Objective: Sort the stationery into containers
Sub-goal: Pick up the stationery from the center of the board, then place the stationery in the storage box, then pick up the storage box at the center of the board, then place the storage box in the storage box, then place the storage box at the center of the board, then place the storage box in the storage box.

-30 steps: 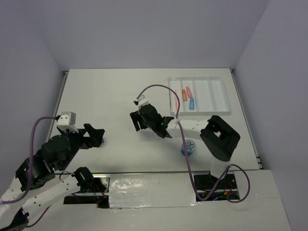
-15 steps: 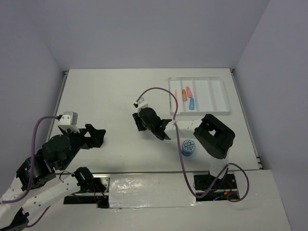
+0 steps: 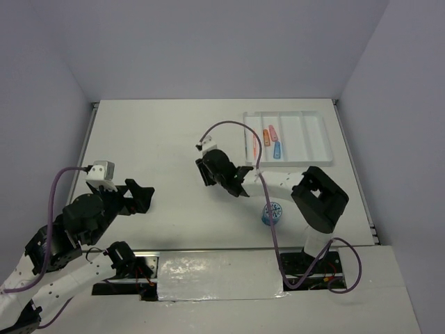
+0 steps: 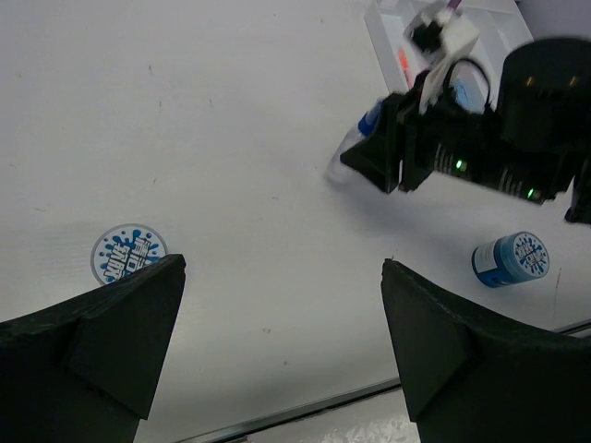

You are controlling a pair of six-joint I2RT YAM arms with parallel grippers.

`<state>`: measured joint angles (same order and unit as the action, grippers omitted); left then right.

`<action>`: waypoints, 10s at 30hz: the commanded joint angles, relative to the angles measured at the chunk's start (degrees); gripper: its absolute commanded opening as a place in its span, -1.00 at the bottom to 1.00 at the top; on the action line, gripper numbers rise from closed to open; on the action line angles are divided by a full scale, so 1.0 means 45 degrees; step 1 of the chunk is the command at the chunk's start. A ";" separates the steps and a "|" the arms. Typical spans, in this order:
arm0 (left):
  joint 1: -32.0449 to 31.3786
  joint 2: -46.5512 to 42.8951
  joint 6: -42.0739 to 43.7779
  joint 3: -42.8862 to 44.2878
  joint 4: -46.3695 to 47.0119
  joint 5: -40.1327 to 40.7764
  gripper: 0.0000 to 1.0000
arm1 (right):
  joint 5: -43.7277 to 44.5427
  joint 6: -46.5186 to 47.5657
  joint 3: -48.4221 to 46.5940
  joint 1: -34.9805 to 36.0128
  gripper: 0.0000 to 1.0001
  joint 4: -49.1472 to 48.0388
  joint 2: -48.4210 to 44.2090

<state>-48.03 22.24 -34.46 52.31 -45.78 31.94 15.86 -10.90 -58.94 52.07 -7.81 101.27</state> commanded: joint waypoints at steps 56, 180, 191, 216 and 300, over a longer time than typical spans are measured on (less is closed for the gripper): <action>-0.0166 -0.0547 0.0548 -0.0180 0.0818 -0.0693 0.99 | 0.0266 -0.0215 -1.2281 -1.0208 0.70 1.4008 0.3145; -0.0186 0.0077 0.0645 -0.0180 0.0837 -0.0731 0.99 | 0.0108 -0.1738 -1.6180 -1.3271 0.99 1.0759 0.7007; 0.0689 0.0720 -0.2899 0.0774 -0.2297 0.3619 0.99 | -0.0906 -0.1252 -0.9371 -0.8259 0.99 0.7913 0.0509; 0.9209 -0.0529 -0.2617 0.0679 -0.1917 0.3312 0.99 | -0.3289 0.2304 -1.0224 0.3563 0.99 0.2539 0.5717; 0.7744 0.1620 0.0880 -0.0102 0.0876 -0.1610 0.99 | 0.0929 -0.1620 -0.5477 -1.3486 0.49 0.5212 0.2378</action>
<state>-12.91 30.11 -31.55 51.72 -44.64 25.21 18.83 -17.41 -81.38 -8.14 17.32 112.86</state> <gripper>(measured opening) 0.993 0.741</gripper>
